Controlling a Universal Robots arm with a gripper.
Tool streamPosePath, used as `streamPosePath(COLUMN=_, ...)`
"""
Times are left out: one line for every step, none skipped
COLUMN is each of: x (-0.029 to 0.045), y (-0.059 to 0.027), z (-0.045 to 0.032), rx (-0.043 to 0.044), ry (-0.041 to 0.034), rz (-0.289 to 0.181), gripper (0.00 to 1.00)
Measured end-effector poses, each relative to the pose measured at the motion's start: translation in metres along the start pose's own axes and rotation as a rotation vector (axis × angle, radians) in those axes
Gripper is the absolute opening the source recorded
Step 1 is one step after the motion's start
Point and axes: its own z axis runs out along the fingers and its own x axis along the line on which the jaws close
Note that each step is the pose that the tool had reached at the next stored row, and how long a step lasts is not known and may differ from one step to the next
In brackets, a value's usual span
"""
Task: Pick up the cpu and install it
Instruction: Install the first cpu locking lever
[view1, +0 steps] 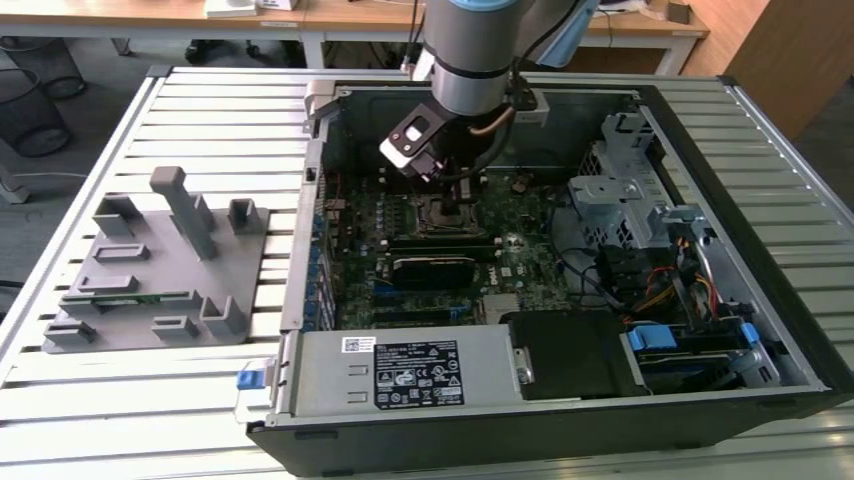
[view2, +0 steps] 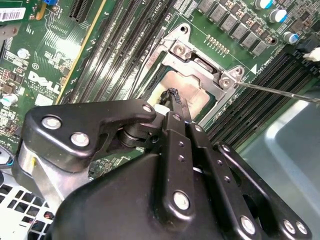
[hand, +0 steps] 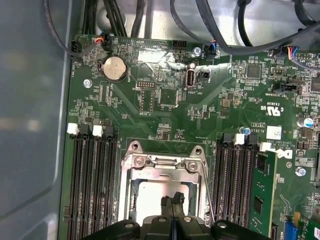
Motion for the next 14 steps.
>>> streamPosePath(x=0.0, y=0.0001, z=-0.0005, rx=0.0001, ry=0.0, rz=0.0, gripper=0.11)
streamPosePath(x=0.0001, y=0.0001, z=-0.0008, rx=0.0001, ry=0.0002, rz=0.0, gripper=0.11)
streamPosePath(x=0.0001, y=0.0002, z=-0.0008, rx=0.0, ry=0.0005, rz=0.0, gripper=0.11)
streamPosePath(x=0.0001, y=0.0001, z=-0.0012, rx=0.0001, ry=0.0002, rz=0.0, gripper=0.11)
streamPosePath(x=0.0, y=0.0001, z=-0.0022, rx=0.0003, ry=0.0, rz=0.0, gripper=0.11)
streamPosePath(x=0.0, y=0.0001, z=-0.0031, rx=0.0002, ry=0.0001, rz=0.0, gripper=0.11)
streamPosePath(x=0.0, y=0.0001, z=-0.0039, rx=0.0002, ry=0.0001, rz=0.0, gripper=0.11)
streamPosePath(x=0.0, y=0.0002, z=-0.0046, rx=0.0002, ry=0.0001, rz=0.0, gripper=0.11)
streamPosePath(x=0.0, y=0.0002, z=-0.0056, rx=0.0002, ry=0.0001, rz=0.0, gripper=0.11)
streamPosePath(x=0.0001, y=0.0002, z=-0.0073, rx=0.0002, ry=0.0002, rz=0.0, gripper=0.11)
streamPosePath(x=0.0001, y=0.0001, z=-0.0089, rx=0.0001, ry=0.0002, rz=0.0, gripper=0.11)
streamPosePath(x=0.0001, y=0.0001, z=-0.0106, rx=0.0002, ry=0.0002, rz=0.0, gripper=0.11)
streamPosePath(x=0.0001, y=0.0001, z=-0.0126, rx=0.0002, ry=0.0001, rz=0.0, gripper=0.11)
streamPosePath(x=0.0001, y=0.0001, z=-0.0149, rx=0.0002, ry=0.0001, rz=0.0, gripper=0.11)
